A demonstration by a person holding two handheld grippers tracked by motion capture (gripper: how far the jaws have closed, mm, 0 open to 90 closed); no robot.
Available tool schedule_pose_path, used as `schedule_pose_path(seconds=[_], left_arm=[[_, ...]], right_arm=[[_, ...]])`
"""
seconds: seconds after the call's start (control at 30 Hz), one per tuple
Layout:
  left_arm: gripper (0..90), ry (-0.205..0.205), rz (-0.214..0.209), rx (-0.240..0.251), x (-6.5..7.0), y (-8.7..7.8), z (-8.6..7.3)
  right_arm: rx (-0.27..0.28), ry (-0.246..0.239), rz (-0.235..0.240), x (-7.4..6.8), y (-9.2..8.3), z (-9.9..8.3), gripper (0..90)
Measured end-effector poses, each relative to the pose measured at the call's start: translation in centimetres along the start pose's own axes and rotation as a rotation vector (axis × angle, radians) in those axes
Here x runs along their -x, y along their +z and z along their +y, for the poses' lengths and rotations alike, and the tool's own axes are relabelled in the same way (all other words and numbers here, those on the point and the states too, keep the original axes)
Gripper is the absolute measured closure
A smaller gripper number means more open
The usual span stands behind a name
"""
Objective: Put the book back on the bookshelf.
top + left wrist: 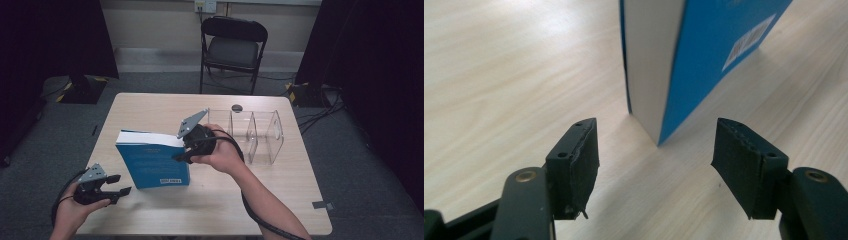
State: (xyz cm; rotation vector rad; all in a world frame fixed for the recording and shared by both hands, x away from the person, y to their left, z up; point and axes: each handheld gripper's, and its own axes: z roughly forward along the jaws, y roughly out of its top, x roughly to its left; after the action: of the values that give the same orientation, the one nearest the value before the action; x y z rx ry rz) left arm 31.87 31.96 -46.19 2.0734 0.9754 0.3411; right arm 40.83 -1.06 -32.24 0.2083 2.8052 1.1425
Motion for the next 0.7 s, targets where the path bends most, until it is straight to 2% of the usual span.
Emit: schedule_pose_path(seconds=[0.17, 0.33, 0.4, 0.5, 0.6, 0.67, 0.7], left_arm=[[39.7, -0.022, 0.013, -0.011, 0.4, 1.5, -0.3], [41.7, -0.018, 0.008, -0.035, 0.6, 2.4, -0.4], [41.6, 0.002, 0.018, -0.056, 0.8, 2.7, -0.4], [41.5, 0.008, 0.016, -0.070, 1.1, 3.4, -0.6], [47.4, -0.025, 0.016, -0.074, 1.5, 4.1, -0.5], [50.3, -0.032, 0.038, -0.085, 1.6, 4.4, -0.2], [51.3, -0.057, 0.042, -0.076, 1.9, 4.7, 0.0]], right_arm=[[0.010, 0.018, -0.022, -0.1, -0.2, -0.2, 62.1], [0.006, 0.053, -0.024, -0.1, -0.4, -0.4, 62.1], [0.003, 0.078, -0.035, 0.0, -0.8, -0.7, 62.1], [-0.001, 0.102, -0.049, -0.2, -1.4, -1.2, 62.1], [-0.001, 0.108, -0.055, -0.5, -1.7, -1.6, 62.0], [-0.001, 0.104, -0.055, -0.7, -1.8, -1.7, 62.0], [-0.001, 0.110, -0.054, -0.8, -1.8, -1.7, 61.9]])
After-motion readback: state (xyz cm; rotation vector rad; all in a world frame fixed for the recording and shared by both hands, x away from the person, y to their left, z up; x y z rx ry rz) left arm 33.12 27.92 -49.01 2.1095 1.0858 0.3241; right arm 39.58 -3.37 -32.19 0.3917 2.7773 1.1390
